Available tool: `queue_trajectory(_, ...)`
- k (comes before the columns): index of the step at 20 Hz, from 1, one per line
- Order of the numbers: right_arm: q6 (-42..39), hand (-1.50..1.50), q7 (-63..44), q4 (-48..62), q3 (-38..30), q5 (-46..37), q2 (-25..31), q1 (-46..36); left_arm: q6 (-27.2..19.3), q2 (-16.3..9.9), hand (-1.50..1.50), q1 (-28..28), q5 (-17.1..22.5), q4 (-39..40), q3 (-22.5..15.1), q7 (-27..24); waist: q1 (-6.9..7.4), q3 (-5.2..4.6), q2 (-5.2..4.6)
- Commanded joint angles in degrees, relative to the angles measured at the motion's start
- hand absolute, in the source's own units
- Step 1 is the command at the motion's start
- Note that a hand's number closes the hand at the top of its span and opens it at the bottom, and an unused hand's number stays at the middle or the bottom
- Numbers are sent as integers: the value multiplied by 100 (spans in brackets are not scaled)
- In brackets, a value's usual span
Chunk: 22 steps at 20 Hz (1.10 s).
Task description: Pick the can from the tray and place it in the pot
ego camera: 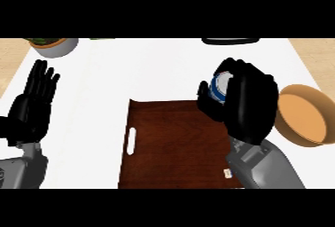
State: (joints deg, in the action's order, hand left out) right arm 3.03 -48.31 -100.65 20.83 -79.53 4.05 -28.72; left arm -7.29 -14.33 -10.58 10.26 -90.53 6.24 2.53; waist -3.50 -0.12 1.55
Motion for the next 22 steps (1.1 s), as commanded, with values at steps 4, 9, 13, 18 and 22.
queue_trajectory(4, -1472, 150, -276, -2470, -717, 185, 1007, 1223, -228, 206, 0, -193, -195, -235, -256, 248, 138, 16, -95)
queue_trajectory(9, -1295, 150, 618, -2628, -2119, 1174, 1690, 2086, -17, 146, 0, -367, -103, -4, -162, 166, 236, 17, -145)
queue_trajectory(13, -1125, 150, 1367, -2220, -3634, 2353, 2081, 2144, 123, 74, 0, -162, -30, -114, -79, 142, 280, 19, -146)
queue_trajectory(18, -548, 150, 2424, -1060, -4424, 3071, 2208, 2243, 193, 234, 0, -227, -61, 162, -98, -163, 326, 16, -161)
queue_trajectory(22, -128, 150, 3399, -130, -4831, 3198, 2471, 2397, 41, 276, 0, -362, -220, -154, -233, 206, 349, 16, -155)
